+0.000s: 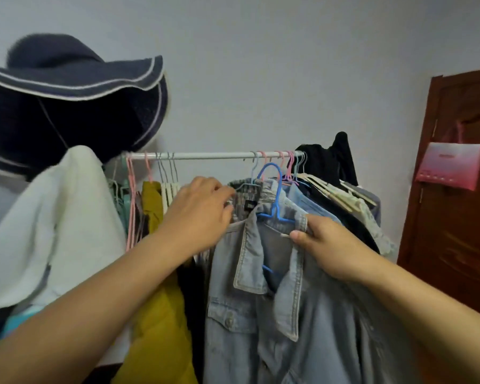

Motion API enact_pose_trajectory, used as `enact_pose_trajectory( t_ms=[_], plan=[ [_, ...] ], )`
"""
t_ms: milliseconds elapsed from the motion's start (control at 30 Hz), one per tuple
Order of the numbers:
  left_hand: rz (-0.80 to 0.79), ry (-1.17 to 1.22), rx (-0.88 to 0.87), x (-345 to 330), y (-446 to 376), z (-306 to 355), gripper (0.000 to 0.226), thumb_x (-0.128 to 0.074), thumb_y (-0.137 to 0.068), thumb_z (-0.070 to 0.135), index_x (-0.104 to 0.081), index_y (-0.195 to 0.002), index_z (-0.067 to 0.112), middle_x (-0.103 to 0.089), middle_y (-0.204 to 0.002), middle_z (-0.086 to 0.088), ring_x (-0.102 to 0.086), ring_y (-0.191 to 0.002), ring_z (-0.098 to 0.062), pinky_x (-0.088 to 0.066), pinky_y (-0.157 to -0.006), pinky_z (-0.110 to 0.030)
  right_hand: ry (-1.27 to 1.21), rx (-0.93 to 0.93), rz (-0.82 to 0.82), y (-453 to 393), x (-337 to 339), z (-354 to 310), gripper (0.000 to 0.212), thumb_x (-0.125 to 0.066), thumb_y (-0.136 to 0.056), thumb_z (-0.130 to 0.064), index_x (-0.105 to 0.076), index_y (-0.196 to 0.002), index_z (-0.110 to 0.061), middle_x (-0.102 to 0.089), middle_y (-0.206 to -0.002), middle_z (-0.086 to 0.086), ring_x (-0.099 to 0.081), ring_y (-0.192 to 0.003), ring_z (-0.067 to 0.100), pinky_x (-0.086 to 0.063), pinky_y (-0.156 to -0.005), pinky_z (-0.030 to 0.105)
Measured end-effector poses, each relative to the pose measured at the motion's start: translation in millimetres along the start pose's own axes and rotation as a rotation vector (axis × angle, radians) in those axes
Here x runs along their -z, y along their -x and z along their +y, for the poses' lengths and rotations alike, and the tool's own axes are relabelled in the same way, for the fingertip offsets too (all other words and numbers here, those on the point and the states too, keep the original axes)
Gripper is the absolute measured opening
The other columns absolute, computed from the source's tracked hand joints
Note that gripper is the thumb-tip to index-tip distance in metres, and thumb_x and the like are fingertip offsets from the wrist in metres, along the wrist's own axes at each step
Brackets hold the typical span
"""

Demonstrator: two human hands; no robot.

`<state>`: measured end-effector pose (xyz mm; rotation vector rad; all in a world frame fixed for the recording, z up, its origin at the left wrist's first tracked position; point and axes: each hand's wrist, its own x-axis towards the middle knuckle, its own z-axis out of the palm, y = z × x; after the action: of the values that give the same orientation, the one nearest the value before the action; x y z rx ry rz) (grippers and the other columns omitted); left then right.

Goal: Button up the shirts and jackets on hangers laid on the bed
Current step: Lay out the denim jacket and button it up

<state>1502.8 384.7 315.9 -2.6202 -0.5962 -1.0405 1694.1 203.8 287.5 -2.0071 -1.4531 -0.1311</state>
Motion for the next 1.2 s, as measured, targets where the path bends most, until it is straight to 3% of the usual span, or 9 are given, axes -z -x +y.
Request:
enact_pose_trajectory(
  t_ms=[233,367,500,700,867,967,1067,1133,1200],
  plan=[
    [-0.242,-0.245,0.281,8.5,0.0,-83.6,0.057,-0.044,-0.100,0.049,-0.036,-0.153,0.029,-0.045,-0.147,-0.009,-0.038,-0.135,-0.032,-0.038,-0.109,-0.045,0.063,-0.011,0.082,-117.7,-10.8,-28.2,0.025,-0.056,-0.101,-0.031,-0.052,-0.082,-0.016,-0.058,-0.079,0.005,-0.057,-0.078,0.026,-0.038,-0.062,0.034],
    [-0.263,-0.107,0.361,-3.5,5.2,-103.9,0.062,-0.047,-0.100,0.051,-0.029,-0.156,0.029,-0.036,-0.154,-0.008,-0.032,-0.142,-0.033,-0.037,-0.112,-0.048,0.133,-0.004,0.149,-178.7,-20.7,-36.3,0.024,-0.058,-0.100,-0.034,-0.059,-0.104,-0.010,-0.065,-0.097,0.012,-0.060,-0.094,0.034,-0.047,-0.076,0.040],
    [-0.278,-0.070,0.382,-23.5,11.3,-113.2,0.060,-0.045,-0.100,0.051,-0.029,-0.155,0.031,-0.034,-0.152,-0.007,-0.032,-0.140,-0.032,-0.037,-0.110,-0.049,0.141,-0.037,0.137,-215.4,-45.4,-35.2,0.027,-0.057,-0.102,-0.034,-0.055,-0.099,-0.008,-0.059,-0.091,0.010,-0.058,-0.089,0.034,-0.042,-0.070,0.039],
    [-0.241,-0.033,0.387,-32.9,10.0,-117.8,0.054,-0.043,-0.101,0.045,-0.032,-0.153,0.031,-0.034,-0.150,-0.006,-0.032,-0.138,-0.030,-0.032,-0.112,-0.050,0.191,-0.127,-0.019,-243.8,-80.4,-25.4,0.031,-0.055,-0.102,-0.033,-0.059,-0.120,-0.008,-0.066,-0.114,0.015,-0.061,-0.104,0.034,-0.047,-0.083,0.036],
    [-0.242,-0.051,0.371,-34.1,11.5,-116.4,0.053,-0.043,-0.101,0.046,-0.035,-0.151,0.031,-0.033,-0.151,-0.005,-0.030,-0.139,-0.028,-0.028,-0.113,-0.049,0.204,-0.171,-0.087,-232.0,-108.5,-21.5,0.032,-0.051,-0.104,-0.033,-0.059,-0.116,-0.005,-0.065,-0.118,0.019,-0.061,-0.107,0.036,-0.047,-0.085,0.037],
    [-0.257,-0.053,0.371,-32.7,12.1,-115.4,0.054,-0.043,-0.100,0.046,-0.035,-0.151,0.032,-0.032,-0.153,-0.005,-0.029,-0.140,-0.029,-0.026,-0.114,-0.049,0.274,-0.132,-0.060,-209.6,-116.9,-16.5,0.047,-0.048,-0.104,-0.031,-0.038,-0.144,-0.009,-0.065,-0.113,0.021,-0.062,-0.097,0.038,-0.052,-0.083,0.044],
    [-0.277,-0.050,0.364,-32.4,14.9,-112.5,0.053,-0.044,-0.100,0.044,-0.035,-0.151,0.032,-0.031,-0.153,-0.006,-0.027,-0.141,-0.030,-0.026,-0.115,-0.051,0.336,-0.060,0.025,-186.9,-117.2,-7.8,0.078,-0.047,-0.096,-0.008,-0.007,-0.159,-0.030,-0.065,-0.097,0.019,-0.063,-0.080,0.036,-0.056,-0.075,0.049],
    [-0.299,-0.063,0.343,-31.9,16.4,-111.4,0.056,-0.046,-0.099,0.037,-0.033,-0.152,0.031,-0.029,-0.153,-0.007,-0.026,-0.141,-0.031,-0.026,-0.114,-0.050,0.317,-0.054,0.119,-190.4,-104.0,3.1,0.074,-0.046,-0.094,-0.005,-0.022,-0.158,-0.034,-0.064,-0.120,0.019,-0.063,-0.098,0.037,-0.054,-0.087,0.045],
    [-0.327,-0.068,0.331,-31.4,17.2,-112.5,0.061,-0.048,-0.096,0.032,-0.029,-0.154,0.030,-0.027,-0.154,-0.008,-0.025,-0.141,-0.032,-0.027,-0.114,-0.050,0.323,-0.092,0.164,-195.4,-89.5,15.1,0.066,-0.048,-0.094,-0.008,-0.035,-0.154,-0.035,-0.043,-0.150,0.013,-0.058,-0.118,0.034,-0.048,-0.095,0.033]
  ],
)
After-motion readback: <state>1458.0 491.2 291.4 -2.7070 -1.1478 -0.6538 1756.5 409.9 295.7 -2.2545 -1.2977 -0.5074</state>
